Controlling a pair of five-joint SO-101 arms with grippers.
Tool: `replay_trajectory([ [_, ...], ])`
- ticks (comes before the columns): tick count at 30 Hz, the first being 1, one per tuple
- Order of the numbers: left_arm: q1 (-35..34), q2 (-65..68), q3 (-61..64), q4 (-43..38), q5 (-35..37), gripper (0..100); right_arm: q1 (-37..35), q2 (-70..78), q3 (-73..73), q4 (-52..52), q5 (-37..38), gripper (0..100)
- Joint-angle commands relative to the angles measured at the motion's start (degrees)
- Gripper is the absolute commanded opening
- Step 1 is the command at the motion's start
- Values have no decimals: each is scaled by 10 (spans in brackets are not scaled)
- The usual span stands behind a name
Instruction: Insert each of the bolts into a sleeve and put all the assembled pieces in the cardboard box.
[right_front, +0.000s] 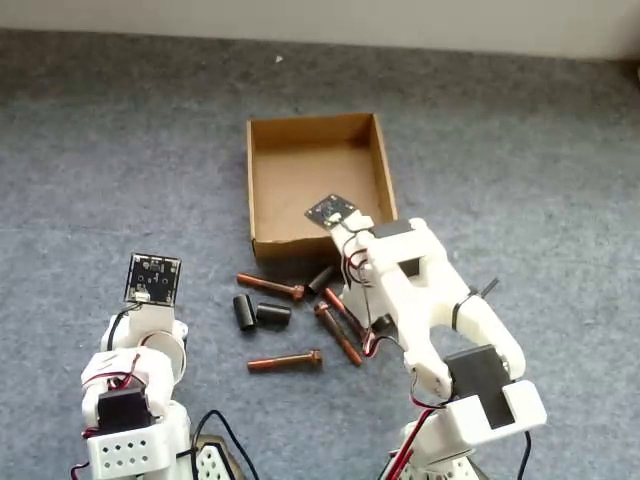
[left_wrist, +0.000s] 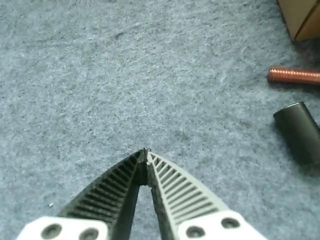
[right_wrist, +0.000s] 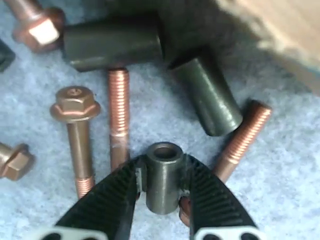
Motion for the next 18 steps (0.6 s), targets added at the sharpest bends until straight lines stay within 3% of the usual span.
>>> replay_trajectory([
  [1, -3, -2, 6, -12, -7, 11, 7, -21, -2, 16, 7, 94],
  [4, -3, -2, 6, -12, -7, 11, 6, -22, -6, 16, 7, 7],
  [13, -5, -2, 6, -12, -8, 11, 13, -226, 54, 21, -7, 5],
  [18, -2, -2, 6, -8, -91, 11, 15, -370, 112, 21, -57, 5],
])
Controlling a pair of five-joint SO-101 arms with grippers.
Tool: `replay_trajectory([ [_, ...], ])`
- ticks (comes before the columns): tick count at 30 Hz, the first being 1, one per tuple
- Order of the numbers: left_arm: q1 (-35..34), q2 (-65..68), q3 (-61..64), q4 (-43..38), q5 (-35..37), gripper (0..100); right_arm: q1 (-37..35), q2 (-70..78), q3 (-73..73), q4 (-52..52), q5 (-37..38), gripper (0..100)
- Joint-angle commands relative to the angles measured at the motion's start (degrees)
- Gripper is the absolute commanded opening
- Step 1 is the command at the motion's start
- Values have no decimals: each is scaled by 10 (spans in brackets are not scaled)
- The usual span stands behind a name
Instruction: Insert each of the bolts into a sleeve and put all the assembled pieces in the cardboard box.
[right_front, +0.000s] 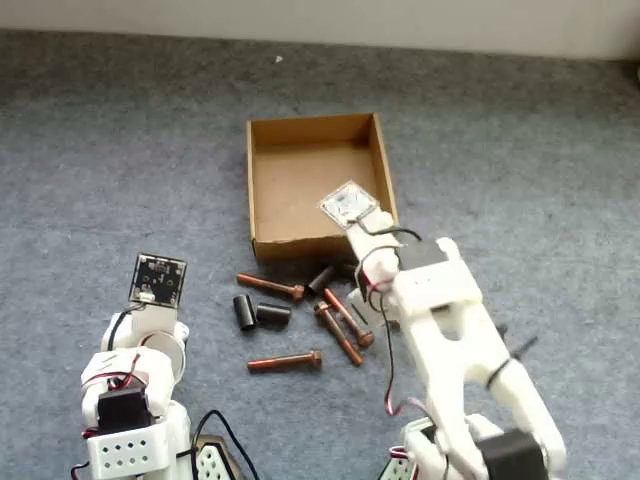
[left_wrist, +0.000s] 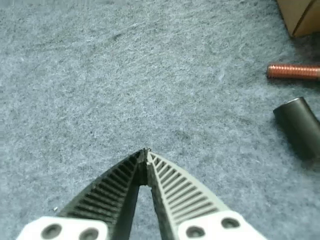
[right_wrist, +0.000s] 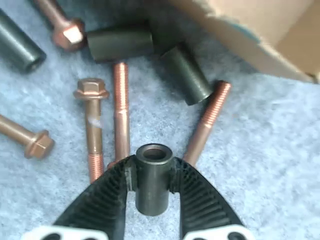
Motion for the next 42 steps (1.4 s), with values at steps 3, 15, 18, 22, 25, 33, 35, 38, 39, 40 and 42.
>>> replay_trajectory([
  [3, -2, -2, 3, -8, -86, 11, 8, -156, 36, 3, -52, 5],
  [15, -1, 2, -164, -1, -89, 11, 73, -291, 149, -65, -156, 5],
  [18, 26, 3, -222, 41, -114, 41, 118, -305, 191, -126, -185, 5],
  [22, 103, 3, -255, 98, -146, 62, 137, -308, 219, -175, -197, 5],
  [25, 139, 4, -265, 101, -147, 62, 137, -308, 225, -191, -203, 5],
  [33, 246, 189, -315, 99, -168, 62, 175, -307, 235, -217, -221, 5],
  [35, 283, 258, -345, 102, -168, 62, 177, -307, 247, -233, -221, 5],
  [38, 330, 344, -374, 102, -167, 66, 178, -307, 253, -241, -221, 5],
  [39, 344, 368, -378, 99, -167, 66, 178, -307, 253, -242, -221, 5],
  [40, 358, 390, -379, 99, -167, 66, 178, -307, 253, -242, -221, 5],
  [42, 386, 426, -381, 98, -167, 67, 178, -307, 254, -243, -221, 5],
])
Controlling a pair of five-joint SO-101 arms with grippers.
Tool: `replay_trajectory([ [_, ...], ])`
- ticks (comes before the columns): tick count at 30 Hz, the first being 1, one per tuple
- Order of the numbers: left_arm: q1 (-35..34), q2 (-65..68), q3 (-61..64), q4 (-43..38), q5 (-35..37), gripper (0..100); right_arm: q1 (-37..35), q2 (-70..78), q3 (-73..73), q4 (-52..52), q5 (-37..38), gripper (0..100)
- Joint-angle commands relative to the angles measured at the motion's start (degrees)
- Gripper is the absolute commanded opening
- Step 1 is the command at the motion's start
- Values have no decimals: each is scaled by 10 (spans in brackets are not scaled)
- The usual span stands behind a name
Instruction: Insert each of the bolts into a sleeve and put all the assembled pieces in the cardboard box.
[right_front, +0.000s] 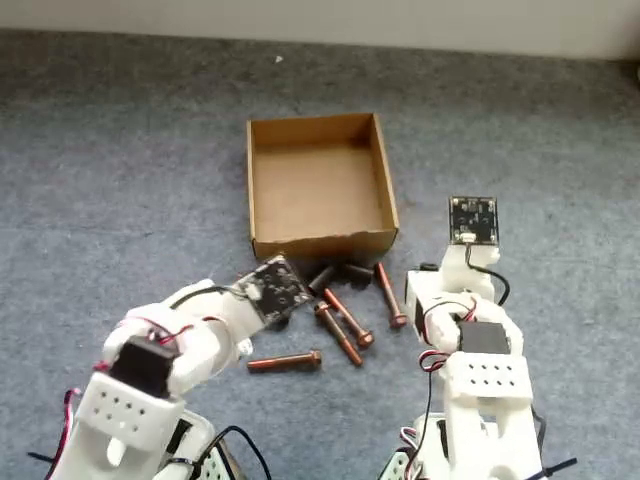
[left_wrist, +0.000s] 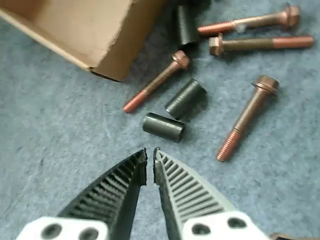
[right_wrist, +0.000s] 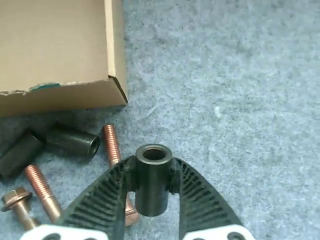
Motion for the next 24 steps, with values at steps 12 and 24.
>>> replay_trajectory([
  [12, 149, 225, -31, -95, 72, 150, 10, -16, -5, -21, -4, 5],
  [24, 155, 357, -32, -197, 72, 147, 36, -16, -7, -21, -4, 5],
])
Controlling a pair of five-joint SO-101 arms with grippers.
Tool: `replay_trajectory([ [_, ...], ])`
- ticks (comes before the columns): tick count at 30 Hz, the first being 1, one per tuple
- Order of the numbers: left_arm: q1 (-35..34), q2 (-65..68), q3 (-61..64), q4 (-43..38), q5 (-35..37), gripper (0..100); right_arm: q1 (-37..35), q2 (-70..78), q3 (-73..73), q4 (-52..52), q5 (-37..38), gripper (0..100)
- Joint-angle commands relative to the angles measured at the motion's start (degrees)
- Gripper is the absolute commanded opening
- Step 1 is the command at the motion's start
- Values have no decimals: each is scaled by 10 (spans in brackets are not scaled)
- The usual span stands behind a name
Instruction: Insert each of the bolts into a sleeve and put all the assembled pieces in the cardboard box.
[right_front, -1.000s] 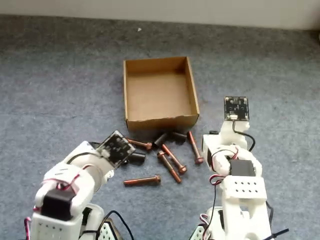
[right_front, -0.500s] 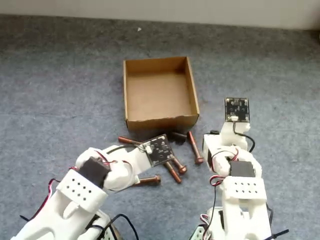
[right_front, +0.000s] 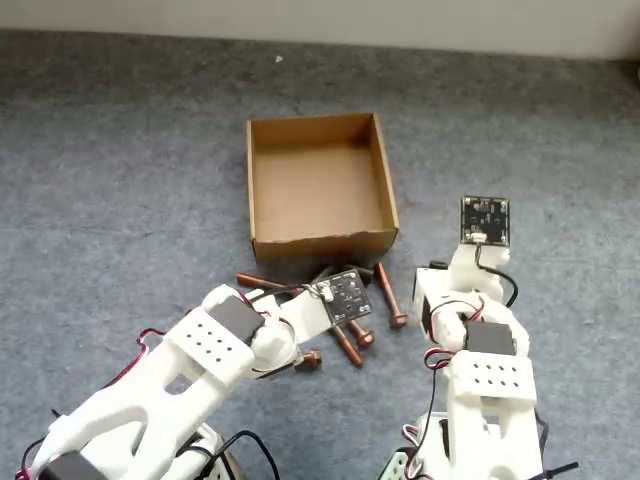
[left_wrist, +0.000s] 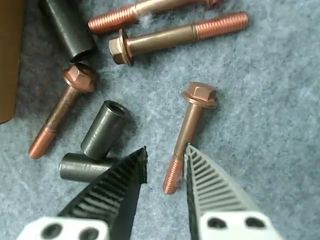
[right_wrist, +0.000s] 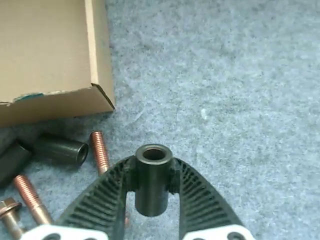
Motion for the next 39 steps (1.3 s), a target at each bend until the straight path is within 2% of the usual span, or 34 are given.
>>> replay_trajectory([
  [1, 6, 34, -26, -44, 7, 147, 7, -16, -7, -13, -4, 5],
  [6, 6, 90, -26, -91, 11, 147, 7, -16, -7, -13, -4, 5],
  [12, 6, 149, -27, -141, 56, 147, 7, -16, -7, -13, -4, 5],
  [20, -6, 138, -68, -89, 66, 146, 7, -16, -7, -13, -4, 5],
  [23, -19, 83, -84, -47, 78, 146, 7, -16, -7, -13, -4, 5],
  [27, 7, -11, -63, 4, 78, 148, 7, -16, -7, -13, -4, 5],
  [32, 63, -58, 3, 4, 78, 151, 7, -16, -7, -13, -4, 5],
  [36, 68, -25, 9, 1, 78, 151, 6, -16, -7, -13, -4, 5],
  [39, 68, 26, 9, -33, 78, 151, 6, -16, -6, -13, -4, 5],
])
